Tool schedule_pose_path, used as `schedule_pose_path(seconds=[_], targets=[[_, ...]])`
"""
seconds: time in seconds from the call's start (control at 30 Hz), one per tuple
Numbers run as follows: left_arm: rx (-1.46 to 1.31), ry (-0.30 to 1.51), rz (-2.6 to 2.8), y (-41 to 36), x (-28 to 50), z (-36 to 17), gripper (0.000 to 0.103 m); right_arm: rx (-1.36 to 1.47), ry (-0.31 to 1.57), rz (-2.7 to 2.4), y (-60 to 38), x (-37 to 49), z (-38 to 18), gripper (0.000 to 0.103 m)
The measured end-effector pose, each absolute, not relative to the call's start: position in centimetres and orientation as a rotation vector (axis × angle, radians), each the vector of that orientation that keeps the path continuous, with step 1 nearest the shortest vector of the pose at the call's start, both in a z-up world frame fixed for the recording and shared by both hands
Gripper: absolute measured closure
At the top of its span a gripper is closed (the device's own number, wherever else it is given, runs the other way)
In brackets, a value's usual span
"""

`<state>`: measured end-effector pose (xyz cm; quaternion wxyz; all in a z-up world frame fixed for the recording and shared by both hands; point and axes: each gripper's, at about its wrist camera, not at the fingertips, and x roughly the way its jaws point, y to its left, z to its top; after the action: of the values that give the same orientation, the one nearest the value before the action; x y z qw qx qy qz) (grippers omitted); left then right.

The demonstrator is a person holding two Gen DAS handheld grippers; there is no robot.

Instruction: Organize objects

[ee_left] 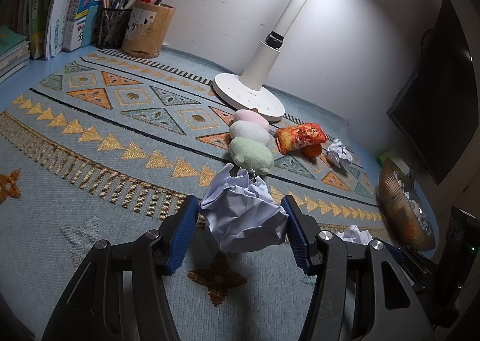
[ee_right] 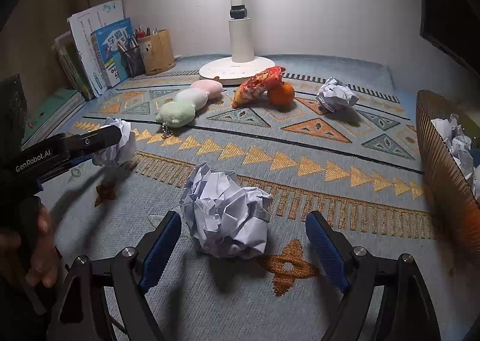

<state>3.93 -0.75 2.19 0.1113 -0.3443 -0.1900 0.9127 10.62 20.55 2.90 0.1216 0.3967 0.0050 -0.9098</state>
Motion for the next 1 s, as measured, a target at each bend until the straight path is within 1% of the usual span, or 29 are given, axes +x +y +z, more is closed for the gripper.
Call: schedule_pose_path(seconds=[0.13, 0.33, 0.43, 0.47, 0.53, 0.57, 0.6, 0.63, 0.67, 0.8, 1.0], targets=[[-1.010, -0.543, 2.680, -0.6, 4.0, 2.3, 0.048, 1.165, -0.012, -2.652, 20.6, 10.5, 2.9, 0.019], [-1.013, -0.544, 2.678, -0.6, 4.0, 2.2, 0.048, 1.179, 0.024, -2.643, 20.2, 10.5, 2.7, 0.019], [-1.012, -0.543, 2.678, -0.7, 4.0, 2.3, 0.048, 1.135, 0.042, -2.652, 20.0, 10.9, 3.0, 0.019], [-1.011, -0.544, 2.679, -0.7, 4.0, 2.3, 0.048, 1.128, 0.056, -2.649, 19.8, 11.0, 3.0, 0.021], [-1.008, -0.546, 2.679, -0.6, 4.0, 2.3, 0.048, 1.146, 0.089, -2.631, 19.4, 10.8, 2.8, 0.031], [-1.006, -0.547, 2.678, -0.6, 4.0, 2.3, 0.048, 1.164, 0.102, -2.619, 19.2, 10.7, 2.6, 0.038], [-1.005, -0.549, 2.679, -0.6, 4.1, 2.3, 0.048, 1.183, 0.113, -2.609, 19.0, 10.5, 2.4, 0.041], [-1.004, -0.549, 2.679, -0.6, 4.0, 2.3, 0.048, 1.194, 0.122, -2.602, 18.9, 10.4, 2.3, 0.047], [-1.004, -0.549, 2.679, -0.6, 4.0, 2.3, 0.048, 1.194, 0.127, -2.599, 18.8, 10.4, 2.2, 0.051], [-1.001, -0.550, 2.678, -0.7, 4.0, 2.3, 0.048, 1.159, 0.138, -2.606, 18.7, 10.8, 2.5, 0.054], [-1.000, -0.551, 2.679, -0.6, 4.0, 2.4, 0.048, 1.148, 0.149, -2.619, 18.6, 10.9, 2.6, 0.055]])
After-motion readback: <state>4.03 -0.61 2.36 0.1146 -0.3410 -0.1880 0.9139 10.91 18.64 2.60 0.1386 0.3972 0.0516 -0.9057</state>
